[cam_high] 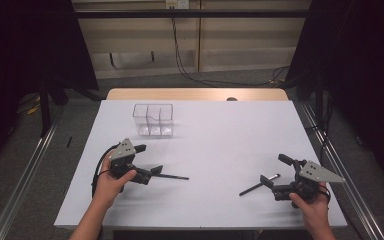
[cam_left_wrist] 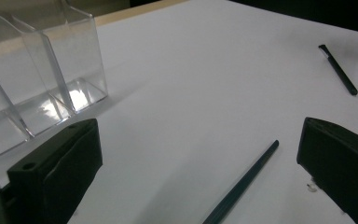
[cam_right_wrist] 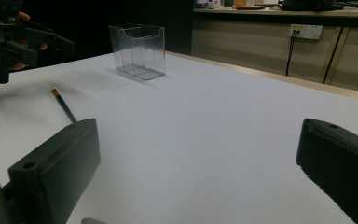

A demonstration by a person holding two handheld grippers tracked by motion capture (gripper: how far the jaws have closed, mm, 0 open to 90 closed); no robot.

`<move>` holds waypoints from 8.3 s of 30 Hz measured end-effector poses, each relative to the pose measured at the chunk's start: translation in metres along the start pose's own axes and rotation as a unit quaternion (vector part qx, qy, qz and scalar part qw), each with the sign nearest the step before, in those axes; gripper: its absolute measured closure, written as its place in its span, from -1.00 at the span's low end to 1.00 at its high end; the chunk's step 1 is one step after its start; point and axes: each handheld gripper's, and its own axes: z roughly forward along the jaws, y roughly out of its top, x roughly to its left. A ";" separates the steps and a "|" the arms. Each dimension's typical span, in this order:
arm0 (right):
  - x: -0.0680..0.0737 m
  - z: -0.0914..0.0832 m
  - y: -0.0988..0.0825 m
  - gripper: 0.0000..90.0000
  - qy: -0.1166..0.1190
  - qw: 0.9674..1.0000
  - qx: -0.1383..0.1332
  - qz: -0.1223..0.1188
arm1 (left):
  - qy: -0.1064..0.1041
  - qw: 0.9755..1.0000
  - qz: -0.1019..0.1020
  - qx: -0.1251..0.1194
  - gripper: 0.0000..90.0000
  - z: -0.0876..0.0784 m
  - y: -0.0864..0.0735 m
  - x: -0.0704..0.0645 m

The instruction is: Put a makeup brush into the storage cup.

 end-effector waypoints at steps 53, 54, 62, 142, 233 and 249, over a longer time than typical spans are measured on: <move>0.002 0.001 0.002 -1.00 0.011 1.000 -0.001 -0.009 | -0.040 0.926 0.097 0.362 -0.73 0.044 0.032 -0.001; 0.002 0.001 0.002 -1.00 0.011 1.000 -0.001 -0.008 | -0.042 0.925 0.097 0.364 -0.70 0.044 0.032 0.000; 0.001 0.001 0.002 -1.00 0.011 1.000 -0.002 -0.009 | -0.040 0.915 0.127 0.380 -0.32 0.045 0.033 -0.001; 0.005 0.013 0.001 -1.00 0.024 0.999 0.028 -0.012 | -0.124 0.921 0.084 0.359 0.87 0.069 0.075 -0.040; 0.034 0.102 0.080 -0.41 0.184 0.926 0.281 -0.171 | -0.180 0.912 0.121 0.347 0.87 0.110 0.110 -0.081; 0.054 0.121 0.091 0.26 0.221 0.887 0.325 -0.241 | -0.193 0.911 0.120 0.344 0.87 0.110 0.112 -0.082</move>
